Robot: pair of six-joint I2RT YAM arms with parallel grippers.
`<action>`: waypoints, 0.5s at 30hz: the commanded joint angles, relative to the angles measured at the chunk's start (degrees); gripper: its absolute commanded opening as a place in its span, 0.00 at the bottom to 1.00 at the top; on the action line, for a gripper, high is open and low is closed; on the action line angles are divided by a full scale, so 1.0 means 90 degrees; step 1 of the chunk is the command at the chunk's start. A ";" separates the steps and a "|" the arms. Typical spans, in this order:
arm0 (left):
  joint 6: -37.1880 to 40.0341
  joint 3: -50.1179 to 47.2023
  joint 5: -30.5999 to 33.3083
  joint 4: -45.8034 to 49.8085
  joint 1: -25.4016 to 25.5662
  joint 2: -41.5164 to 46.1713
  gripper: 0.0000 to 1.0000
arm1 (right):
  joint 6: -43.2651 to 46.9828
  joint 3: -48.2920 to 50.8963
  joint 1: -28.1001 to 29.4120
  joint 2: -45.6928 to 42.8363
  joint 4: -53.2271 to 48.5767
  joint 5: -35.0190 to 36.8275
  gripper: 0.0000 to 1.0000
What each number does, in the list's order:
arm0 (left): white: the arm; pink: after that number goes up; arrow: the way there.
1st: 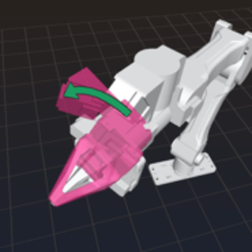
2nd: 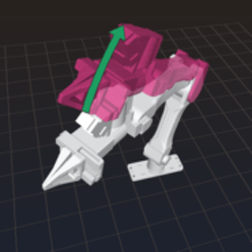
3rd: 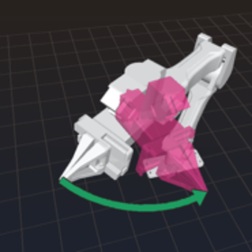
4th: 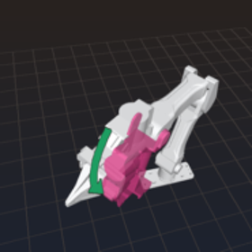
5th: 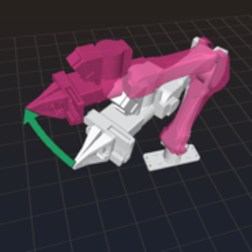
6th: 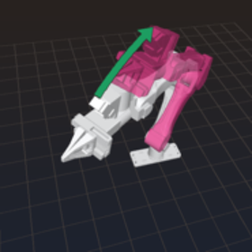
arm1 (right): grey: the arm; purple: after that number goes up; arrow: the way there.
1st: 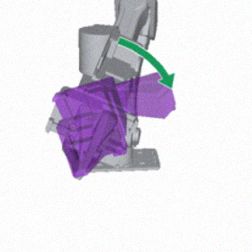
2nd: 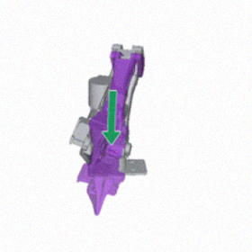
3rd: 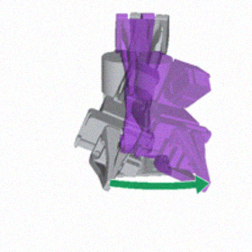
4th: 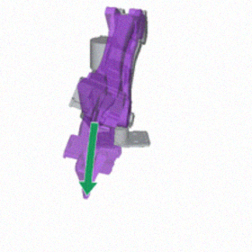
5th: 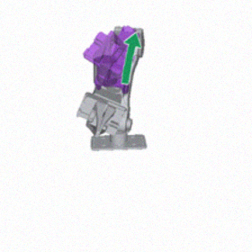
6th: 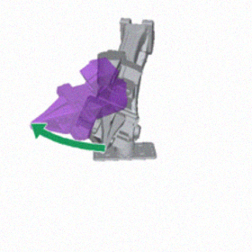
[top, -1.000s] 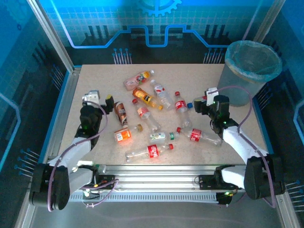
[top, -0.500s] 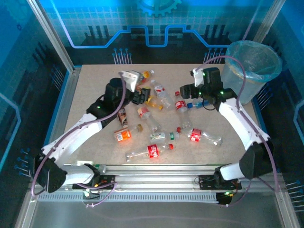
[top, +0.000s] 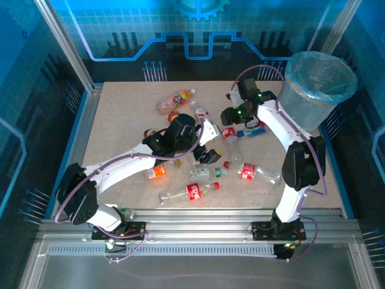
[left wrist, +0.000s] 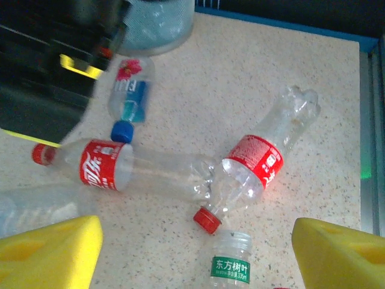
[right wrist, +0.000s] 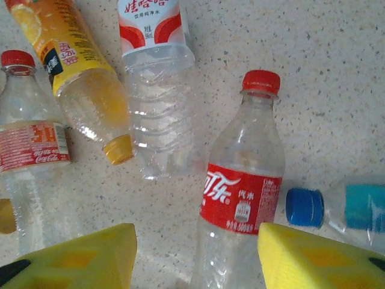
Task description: Put the plastic bottles in the bin
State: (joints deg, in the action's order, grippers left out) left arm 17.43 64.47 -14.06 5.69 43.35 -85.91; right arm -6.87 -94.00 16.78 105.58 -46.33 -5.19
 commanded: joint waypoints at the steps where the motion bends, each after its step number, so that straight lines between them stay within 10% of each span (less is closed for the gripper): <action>1: 0.0174 -0.0125 -0.0403 -0.0508 0.0015 0.0029 0.84 | 0.0067 -0.0473 0.0079 0.0388 -0.0380 0.0183 0.57; 15: 0.0141 -0.0670 -0.0208 -0.0993 0.0026 0.0512 0.87 | 0.0103 -0.2082 0.0171 0.2287 -0.0816 0.0737 0.62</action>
State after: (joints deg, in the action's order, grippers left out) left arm 18.02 59.29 -14.92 -1.08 43.35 -83.02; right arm -6.59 -109.40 17.50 123.31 -50.61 -0.67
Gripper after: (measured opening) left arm 0.868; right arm 0.618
